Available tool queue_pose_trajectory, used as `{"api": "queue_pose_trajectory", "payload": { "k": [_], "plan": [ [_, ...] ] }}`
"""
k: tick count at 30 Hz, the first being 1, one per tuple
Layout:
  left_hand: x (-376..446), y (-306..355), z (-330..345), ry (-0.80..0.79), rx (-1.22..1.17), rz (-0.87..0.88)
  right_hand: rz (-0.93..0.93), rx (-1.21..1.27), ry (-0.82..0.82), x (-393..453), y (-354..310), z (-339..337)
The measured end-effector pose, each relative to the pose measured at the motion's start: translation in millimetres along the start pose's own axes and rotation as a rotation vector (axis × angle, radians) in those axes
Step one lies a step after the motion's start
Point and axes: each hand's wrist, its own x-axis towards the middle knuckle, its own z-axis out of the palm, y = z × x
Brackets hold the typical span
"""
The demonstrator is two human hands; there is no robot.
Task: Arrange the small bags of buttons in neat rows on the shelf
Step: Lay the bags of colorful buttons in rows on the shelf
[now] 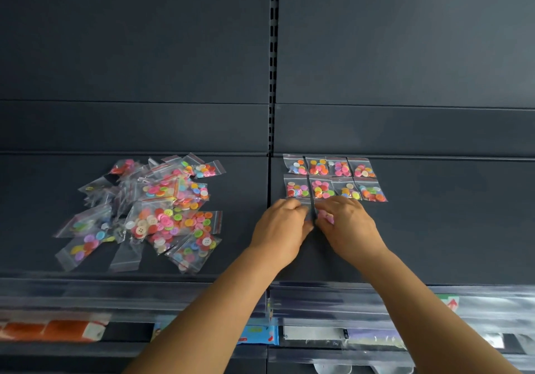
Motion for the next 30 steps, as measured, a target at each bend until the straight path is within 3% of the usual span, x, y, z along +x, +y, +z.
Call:
{"api": "queue_pose_trajectory", "payload": {
  "k": [10, 17, 30],
  "plan": [
    [-63, -54, -54, 0.121, 0.042, -0.123, -0.182, 0.066, 0.004, -3, -80, 12],
    [-108, -102, -70, 0.104, 0.069, -0.286, -0.234, 0.132, -0.133, -2, -134, 44],
    [-112, -128, -66, 0.032, 0.002, -0.359, 0.009, 0.194, -0.306, 6, -163, 70]
  ]
}}
